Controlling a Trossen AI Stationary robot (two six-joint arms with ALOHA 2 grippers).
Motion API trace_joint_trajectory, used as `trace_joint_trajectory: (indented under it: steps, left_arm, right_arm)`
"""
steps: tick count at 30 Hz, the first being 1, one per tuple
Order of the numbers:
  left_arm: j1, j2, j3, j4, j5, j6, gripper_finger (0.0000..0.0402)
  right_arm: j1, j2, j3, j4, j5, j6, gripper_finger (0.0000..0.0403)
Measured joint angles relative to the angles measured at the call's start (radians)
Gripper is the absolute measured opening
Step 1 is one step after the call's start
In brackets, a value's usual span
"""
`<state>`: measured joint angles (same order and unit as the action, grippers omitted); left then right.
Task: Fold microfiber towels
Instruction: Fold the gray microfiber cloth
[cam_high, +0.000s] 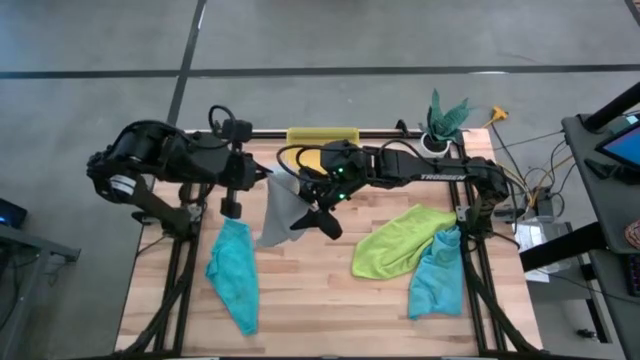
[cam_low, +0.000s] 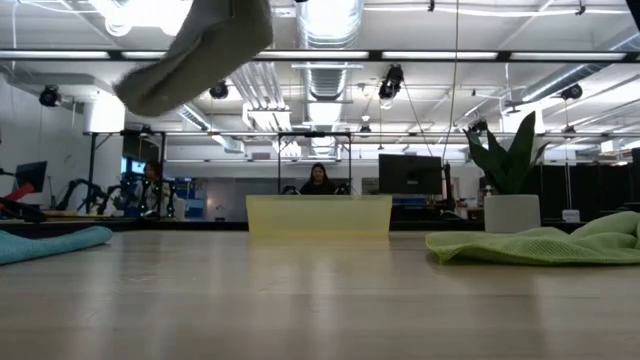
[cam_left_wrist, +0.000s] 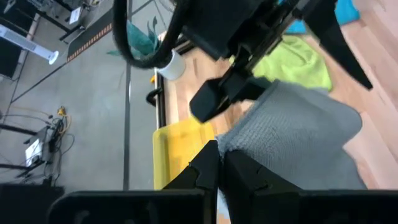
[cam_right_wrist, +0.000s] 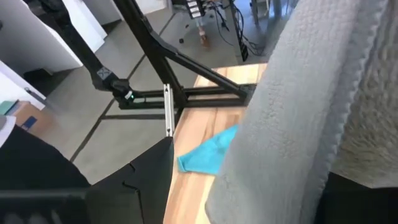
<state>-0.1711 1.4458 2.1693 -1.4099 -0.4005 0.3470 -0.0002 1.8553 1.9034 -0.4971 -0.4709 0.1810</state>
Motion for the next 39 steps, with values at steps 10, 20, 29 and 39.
trace_joint_trajectory:
  steps: [10,20,29,39]
  left_arm:
    - [0.001,-0.011,0.0,-0.043,0.0,-0.027,0.0]
    - [0.001,-0.014,-0.011,-0.107,0.002,-0.054,0.0]
    - [0.0,-0.029,-0.01,-0.134,0.002,-0.056,0.0]
    - [0.0,-0.032,-0.016,-0.158,0.002,-0.057,0.0]
  right_arm:
    - [0.0,-0.001,0.0,-0.053,0.0,-0.005,0.0152]
    - [-0.006,-0.03,0.0,-0.054,0.0,-0.036,0.0122]
    - [-0.007,-0.033,0.0,-0.107,0.001,-0.051,0.0111]
    - [-0.007,-0.034,0.0,-0.106,0.001,-0.054,0.0111]
